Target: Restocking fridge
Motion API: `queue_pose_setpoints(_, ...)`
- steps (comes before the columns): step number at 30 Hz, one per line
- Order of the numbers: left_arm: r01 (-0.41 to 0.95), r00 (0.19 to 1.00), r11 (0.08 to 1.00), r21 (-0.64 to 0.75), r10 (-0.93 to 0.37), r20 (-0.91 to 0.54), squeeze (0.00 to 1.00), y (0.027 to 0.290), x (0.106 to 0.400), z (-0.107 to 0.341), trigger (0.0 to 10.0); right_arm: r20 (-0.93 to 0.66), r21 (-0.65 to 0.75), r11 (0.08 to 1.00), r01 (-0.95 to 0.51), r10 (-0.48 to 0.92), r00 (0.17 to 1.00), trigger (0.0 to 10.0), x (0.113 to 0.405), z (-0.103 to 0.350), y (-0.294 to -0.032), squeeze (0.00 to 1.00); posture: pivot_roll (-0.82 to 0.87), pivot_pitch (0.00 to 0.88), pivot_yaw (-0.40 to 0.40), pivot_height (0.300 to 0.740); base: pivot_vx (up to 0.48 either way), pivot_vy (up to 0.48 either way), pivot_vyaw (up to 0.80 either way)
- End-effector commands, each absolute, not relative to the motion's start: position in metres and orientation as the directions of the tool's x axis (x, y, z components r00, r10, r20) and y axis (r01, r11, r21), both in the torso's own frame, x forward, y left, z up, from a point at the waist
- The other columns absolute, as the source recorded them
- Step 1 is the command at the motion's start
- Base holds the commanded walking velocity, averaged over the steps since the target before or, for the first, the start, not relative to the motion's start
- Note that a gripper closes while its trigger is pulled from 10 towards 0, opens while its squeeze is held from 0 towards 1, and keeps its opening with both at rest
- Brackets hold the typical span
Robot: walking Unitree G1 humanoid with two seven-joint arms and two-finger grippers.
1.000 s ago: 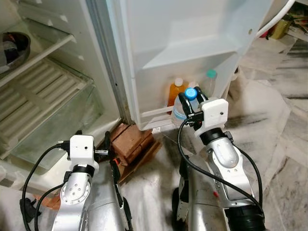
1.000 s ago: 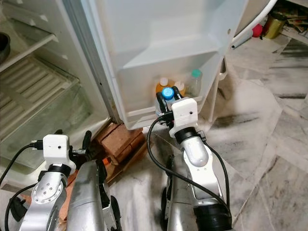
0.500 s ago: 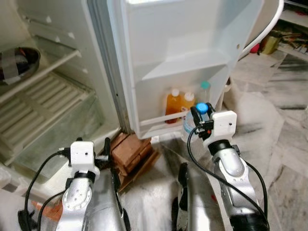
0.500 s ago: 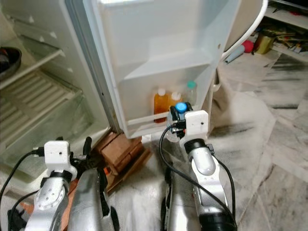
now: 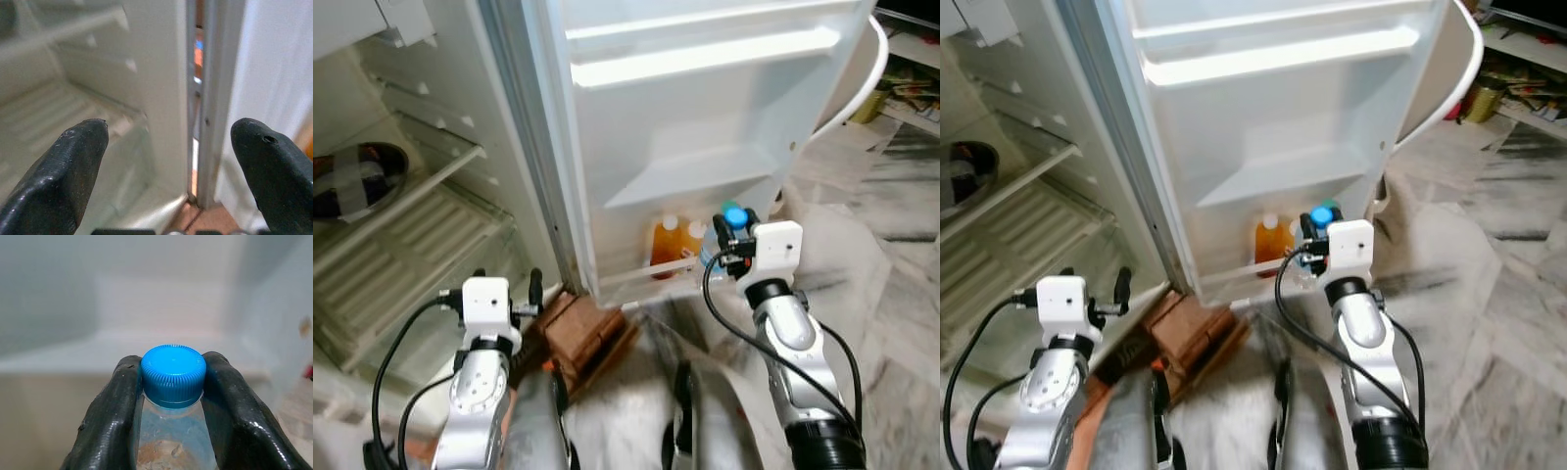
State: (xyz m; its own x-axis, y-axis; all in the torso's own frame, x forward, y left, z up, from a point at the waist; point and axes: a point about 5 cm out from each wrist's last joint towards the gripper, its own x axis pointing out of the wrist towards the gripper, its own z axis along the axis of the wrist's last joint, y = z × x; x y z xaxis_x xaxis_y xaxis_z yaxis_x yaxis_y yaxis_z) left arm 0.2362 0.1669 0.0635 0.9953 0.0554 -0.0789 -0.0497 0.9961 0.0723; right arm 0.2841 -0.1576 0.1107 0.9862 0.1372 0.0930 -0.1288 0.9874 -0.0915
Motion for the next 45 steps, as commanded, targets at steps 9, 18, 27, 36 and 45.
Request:
queue_pose_setpoints(9,-0.052,0.996,0.995,0.083,0.058,-0.069,0.0,0.166,0.239,0.062,10.0,0.153,-0.079,0.99,-0.119,0.13,0.98,10.0,0.289,0.122,-0.159,0.0,0.1,0.0,-0.002,0.74,0.0,0.0,0.0)
queue_pose_setpoints(18,-0.055,0.996,0.995,0.086,0.061,-0.07,0.0,0.167,0.242,0.062,10.0,0.116,-0.044,0.994,-0.097,0.102,0.988,10.0,0.289,0.115,-0.161,0.0,0.1,0.0,-0.005,0.74,0.0,0.0,0.0)
queue_pose_setpoints(27,-0.067,0.993,0.996,0.052,0.072,-0.092,0.0,0.163,0.243,0.06,10.0,0.071,-0.019,0.995,-0.102,0.104,0.992,10.0,0.288,0.107,-0.161,0.0,0.11,0.0,-0.012,0.74,0.0,0.0,0.0)
queue_pose_setpoints(36,-0.05,0.994,0.997,0.056,0.054,-0.09,0.0,0.161,0.245,0.059,10.0,0.063,-0.017,0.995,-0.101,0.102,0.993,10.0,0.291,0.107,-0.161,0.0,0.1,0.0,-0.013,0.74,-0.266,0.0,0.0)
queue_pose_setpoints(45,-0.041,0.995,0.997,0.06,0.046,-0.089,0.0,0.161,0.247,0.06,10.0,0.058,-0.009,0.995,-0.098,0.098,0.993,10.0,0.293,0.106,-0.161,0.0,0.1,0.0,-0.008,0.74,-0.418,0.0,0.0)
